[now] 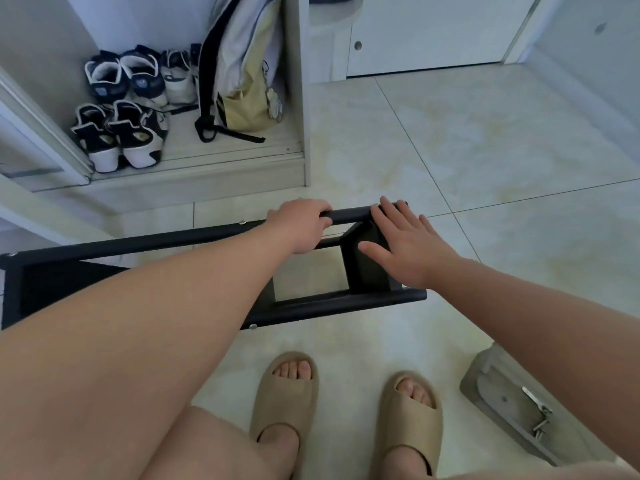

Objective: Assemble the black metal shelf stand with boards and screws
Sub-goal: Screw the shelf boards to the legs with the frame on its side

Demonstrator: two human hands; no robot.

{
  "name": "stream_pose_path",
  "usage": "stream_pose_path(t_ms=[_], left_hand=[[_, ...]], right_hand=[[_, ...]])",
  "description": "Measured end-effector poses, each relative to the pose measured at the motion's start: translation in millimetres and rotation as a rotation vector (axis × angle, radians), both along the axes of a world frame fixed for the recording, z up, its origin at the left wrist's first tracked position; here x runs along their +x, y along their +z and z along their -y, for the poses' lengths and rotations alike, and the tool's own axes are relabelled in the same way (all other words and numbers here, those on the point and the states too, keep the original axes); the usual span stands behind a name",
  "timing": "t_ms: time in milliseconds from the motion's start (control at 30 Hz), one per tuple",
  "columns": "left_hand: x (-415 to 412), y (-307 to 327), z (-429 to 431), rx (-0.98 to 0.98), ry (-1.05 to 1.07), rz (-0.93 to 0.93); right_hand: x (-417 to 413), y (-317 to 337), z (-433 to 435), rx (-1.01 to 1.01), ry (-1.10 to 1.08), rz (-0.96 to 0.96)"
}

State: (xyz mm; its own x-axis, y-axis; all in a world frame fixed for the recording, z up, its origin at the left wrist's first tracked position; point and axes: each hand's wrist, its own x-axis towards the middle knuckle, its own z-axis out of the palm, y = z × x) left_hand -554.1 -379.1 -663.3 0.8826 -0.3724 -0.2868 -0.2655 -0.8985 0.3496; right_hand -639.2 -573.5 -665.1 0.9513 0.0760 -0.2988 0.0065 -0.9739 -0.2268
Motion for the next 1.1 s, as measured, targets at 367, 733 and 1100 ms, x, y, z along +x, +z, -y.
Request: stream_pose_path(t_ms=[367,733,1100], left_hand=[[26,-45,5,0.126,0.082,0.177],[-16,-24,-14,0.236,0.050,0.009],[-82,24,1,0.352,-0.179,-0.028]], right_hand=[[61,-46,-8,0.050,-0.055,0.005],[25,-29,-13,0.017,0.050,-0.086],[-61,24,35,-0.086,0.086,-0.082]])
